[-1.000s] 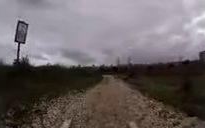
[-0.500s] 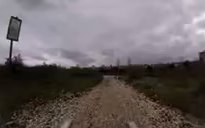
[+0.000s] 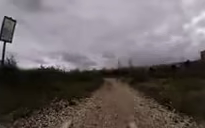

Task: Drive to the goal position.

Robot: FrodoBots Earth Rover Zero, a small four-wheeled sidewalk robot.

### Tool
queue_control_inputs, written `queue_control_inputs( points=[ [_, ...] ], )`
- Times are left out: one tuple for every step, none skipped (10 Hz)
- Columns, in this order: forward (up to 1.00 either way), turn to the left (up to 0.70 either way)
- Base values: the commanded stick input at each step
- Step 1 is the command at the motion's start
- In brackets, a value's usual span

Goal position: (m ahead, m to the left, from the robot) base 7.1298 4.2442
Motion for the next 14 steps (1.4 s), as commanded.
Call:
queue_control_inputs(
  points=[
    [0.7,-0.32],
    [0.7,-0.35],
    [0.7,-0.31],
    [0.7,-0.11],
    [0.7,0.0],
    [0.7,0.0],
    [0.7,0.0],
    [0.7,0.0],
    [0.7,0.0],
    [0.7,0.0],
    [0.7,0.0],
    [0.7,0.0],
    [0.7,0.0],
    [0.7,-0.02]
  ],
)
